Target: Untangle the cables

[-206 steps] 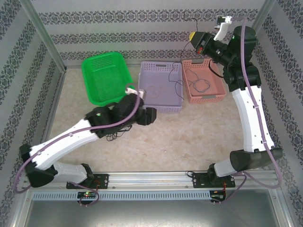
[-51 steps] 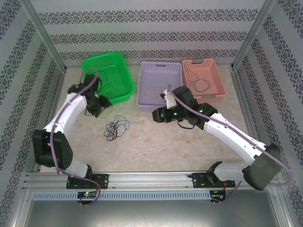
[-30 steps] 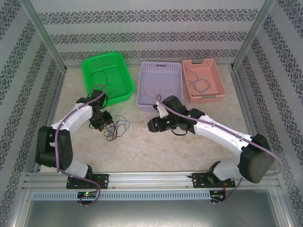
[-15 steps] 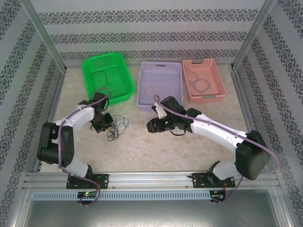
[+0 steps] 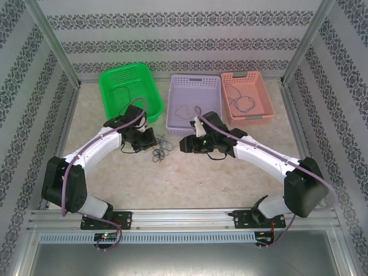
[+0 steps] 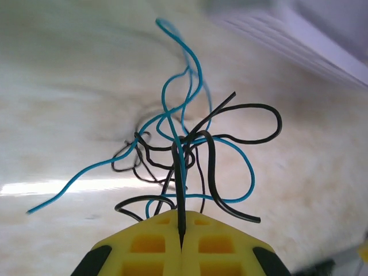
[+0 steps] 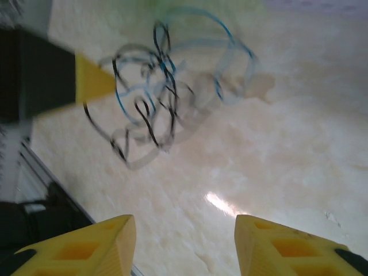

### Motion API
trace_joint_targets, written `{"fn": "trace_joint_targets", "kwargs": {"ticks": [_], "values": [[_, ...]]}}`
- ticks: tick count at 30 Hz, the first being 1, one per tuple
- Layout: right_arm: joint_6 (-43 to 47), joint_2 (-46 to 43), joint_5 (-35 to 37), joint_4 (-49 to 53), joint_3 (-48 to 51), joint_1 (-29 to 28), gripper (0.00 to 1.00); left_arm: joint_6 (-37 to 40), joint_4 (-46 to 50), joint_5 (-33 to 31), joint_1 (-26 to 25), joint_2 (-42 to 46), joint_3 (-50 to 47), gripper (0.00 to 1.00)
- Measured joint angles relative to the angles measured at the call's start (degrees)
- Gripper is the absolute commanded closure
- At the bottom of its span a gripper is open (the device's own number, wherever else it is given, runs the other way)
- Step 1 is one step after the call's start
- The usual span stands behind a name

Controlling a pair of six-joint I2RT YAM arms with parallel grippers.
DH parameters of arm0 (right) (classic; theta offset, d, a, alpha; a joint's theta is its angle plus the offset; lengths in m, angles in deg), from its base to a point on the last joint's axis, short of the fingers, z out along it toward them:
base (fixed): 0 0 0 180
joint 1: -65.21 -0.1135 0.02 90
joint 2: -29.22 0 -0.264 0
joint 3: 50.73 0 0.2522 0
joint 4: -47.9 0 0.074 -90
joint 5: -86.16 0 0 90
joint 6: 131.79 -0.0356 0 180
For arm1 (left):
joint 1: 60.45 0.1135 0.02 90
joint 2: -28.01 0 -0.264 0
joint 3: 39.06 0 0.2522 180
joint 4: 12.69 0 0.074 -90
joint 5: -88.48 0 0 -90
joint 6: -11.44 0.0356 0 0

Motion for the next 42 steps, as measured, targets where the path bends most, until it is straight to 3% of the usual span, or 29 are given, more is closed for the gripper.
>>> {"fn": "trace_joint_targets", "kwargs": {"ticks": [4, 11, 23, 31, 38, 42], "values": [[-6.25, 0.04, -1.77, -3.87, 0.66, 3.34, 0.45, 0.13, -2.34, 2.51, -5.7, -0.04, 1.77, 1.0], [-16.11, 1.18, -5.22, -10.19, 3.13, 4.26, 0.5, -0.37, -5.73, 3.13, -10.38, -1.79, 3.19, 1.0], [-24.44, 1.29, -5.97, -11.87, 10.69, 4.26, 0.6, -1.42, -8.92, 2.36, -12.92, -3.89, 4.44, 1.0], [-28.87, 3.87, -6.19, -17.86, 10.88, 4.26, 0.6, -2.38, -9.79, 1.68, -13.99, -3.98, 4.66, 1.0], [-30.27, 6.01, -6.19, -20.5, 11.3, 4.44, 0.97, -2.51, -9.79, 1.29, -14.29, -3.96, 6.82, 1.0], [-30.36, 5.88, -5.95, -20.74, 12.41, 5.44, 1.0, -2.47, -9.73, 0.76, -14.32, -3.72, 8.17, 1.0]]}}
